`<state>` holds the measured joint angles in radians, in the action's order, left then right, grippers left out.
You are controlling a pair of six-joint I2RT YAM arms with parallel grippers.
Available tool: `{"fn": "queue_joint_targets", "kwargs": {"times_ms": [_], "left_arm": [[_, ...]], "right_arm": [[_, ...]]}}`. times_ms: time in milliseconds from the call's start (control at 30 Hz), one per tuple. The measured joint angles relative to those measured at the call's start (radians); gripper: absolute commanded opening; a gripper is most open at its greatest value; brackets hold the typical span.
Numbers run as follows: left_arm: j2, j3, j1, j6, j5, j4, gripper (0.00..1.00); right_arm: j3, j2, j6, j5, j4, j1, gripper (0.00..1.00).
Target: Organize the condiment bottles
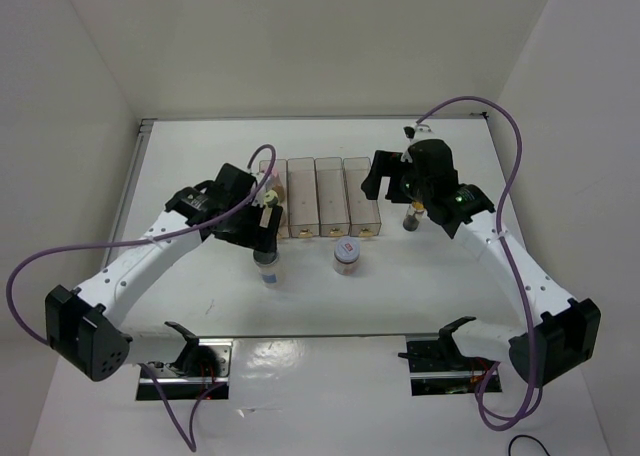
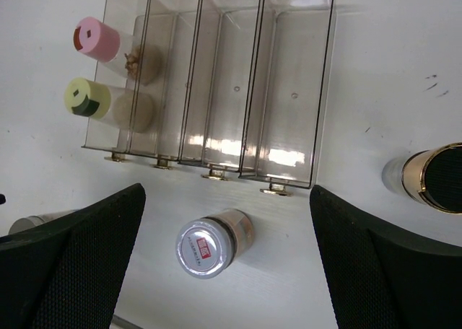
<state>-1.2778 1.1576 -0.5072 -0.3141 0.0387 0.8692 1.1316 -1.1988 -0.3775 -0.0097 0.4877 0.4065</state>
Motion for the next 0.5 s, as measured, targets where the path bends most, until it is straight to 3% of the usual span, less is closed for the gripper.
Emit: {"fn": "queue_joint_targets", "kwargs": {"times_ms": [500], "left_arm": [[-0.058,0.0,-0.1,0.031,0.051,-0.024,0.99]], "right_arm": [[-0.012,-0.009,0.0,0.014,0.0,0.0,0.99]]}}
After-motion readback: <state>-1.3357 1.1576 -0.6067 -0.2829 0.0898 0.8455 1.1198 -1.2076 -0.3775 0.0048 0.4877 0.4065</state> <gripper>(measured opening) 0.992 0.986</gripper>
